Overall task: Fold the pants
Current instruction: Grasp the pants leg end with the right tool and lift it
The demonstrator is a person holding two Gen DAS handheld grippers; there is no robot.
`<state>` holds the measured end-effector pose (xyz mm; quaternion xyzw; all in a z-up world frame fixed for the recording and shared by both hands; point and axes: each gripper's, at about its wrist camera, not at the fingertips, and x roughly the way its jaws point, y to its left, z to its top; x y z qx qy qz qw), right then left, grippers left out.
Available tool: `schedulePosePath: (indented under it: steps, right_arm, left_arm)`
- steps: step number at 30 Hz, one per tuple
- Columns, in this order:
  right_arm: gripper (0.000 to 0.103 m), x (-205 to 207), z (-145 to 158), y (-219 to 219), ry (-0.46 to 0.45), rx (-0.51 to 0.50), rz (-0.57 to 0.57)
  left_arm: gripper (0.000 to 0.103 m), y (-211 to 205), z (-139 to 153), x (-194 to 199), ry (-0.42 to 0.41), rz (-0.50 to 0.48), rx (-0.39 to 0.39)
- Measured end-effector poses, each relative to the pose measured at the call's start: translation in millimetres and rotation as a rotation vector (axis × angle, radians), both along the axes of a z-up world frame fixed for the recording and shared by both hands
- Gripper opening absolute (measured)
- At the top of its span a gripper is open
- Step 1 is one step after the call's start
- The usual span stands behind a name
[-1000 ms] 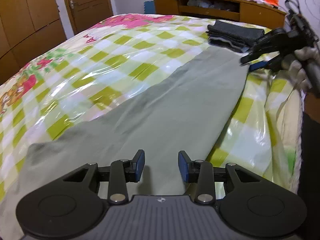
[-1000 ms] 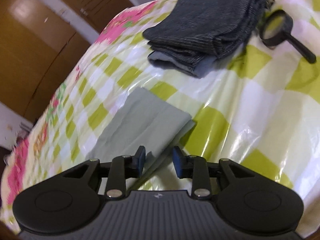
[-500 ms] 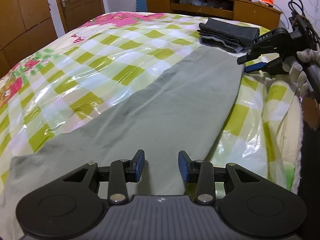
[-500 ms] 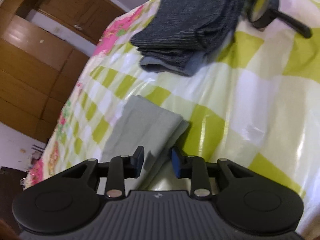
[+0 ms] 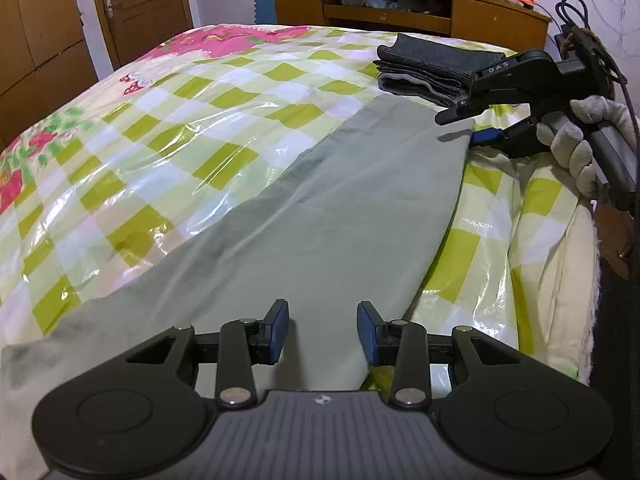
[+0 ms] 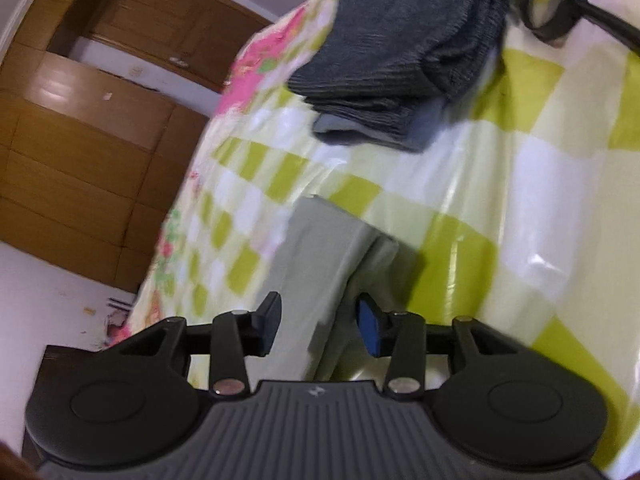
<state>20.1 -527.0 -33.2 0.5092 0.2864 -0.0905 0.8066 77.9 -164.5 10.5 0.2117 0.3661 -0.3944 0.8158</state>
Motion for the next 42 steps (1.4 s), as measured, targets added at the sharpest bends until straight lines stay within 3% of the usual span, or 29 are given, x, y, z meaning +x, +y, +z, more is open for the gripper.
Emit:
schedulePosePath:
  steps: [1, 5, 9, 11, 13, 16, 19, 22, 25, 29, 34, 38, 42]
  right_arm:
    - [0.036, 3, -4, 0, 0.027, -0.002, -0.006]
    - [0.037, -1, -3, 2, -0.018, -0.032, -0.007]
    - [0.006, 7, -11, 2, -0.039, 0.033, -0.005]
    - [0.004, 2, -6, 0, -0.116, 0.097, -0.024]
    - [0.004, -5, 6, 2, -0.15, 0.045, -0.052]
    - [0.003, -14, 7, -8, -0.131, 0.017, -0.113]
    - [0.004, -20, 10, -18, -0.109, 0.007, -0.155]
    - [0.004, -19, 36, -7, -0.132, -0.081, -0.129]
    - [0.004, -10, 71, 24, -0.172, -0.195, -0.033]
    - [0.004, 16, 113, 90, -0.249, -0.292, 0.145]
    - [0.004, 61, 144, 217, -0.318, -0.436, 0.468]
    - [0.004, 92, 135, 334, -0.336, -0.541, 0.741]
    - [0.004, 94, 98, 446, -0.327, -0.695, 1.015]
  left_arm:
    - [0.05, -1, 1, -1, -0.005, -0.002, 0.0]
    - [0.05, -3, 0, -2, 0.009, -0.002, -0.004]
    - [0.05, -5, 2, -3, -0.008, 0.011, -0.01]
    - [0.052, -3, 3, -3, -0.02, 0.025, -0.02]
    - [0.053, -4, -4, -1, -0.019, 0.036, -0.012]
    - [0.053, -9, -15, 0, 0.047, 0.025, -0.044]
    - [0.054, -6, -10, -7, 0.03, 0.023, -0.075]
    - [0.054, 20, -3, -10, 0.002, 0.054, -0.085]
    - [0.054, 64, 3, -9, -0.02, 0.153, -0.087]
    - [0.054, 132, 5, -11, -0.079, 0.3, -0.028]
    - [0.055, 219, 4, -23, -0.125, 0.478, 0.031]
    - [0.055, 270, -3, -37, -0.113, 0.583, 0.059]
    - [0.056, 298, -17, -48, -0.074, 0.646, 0.028]
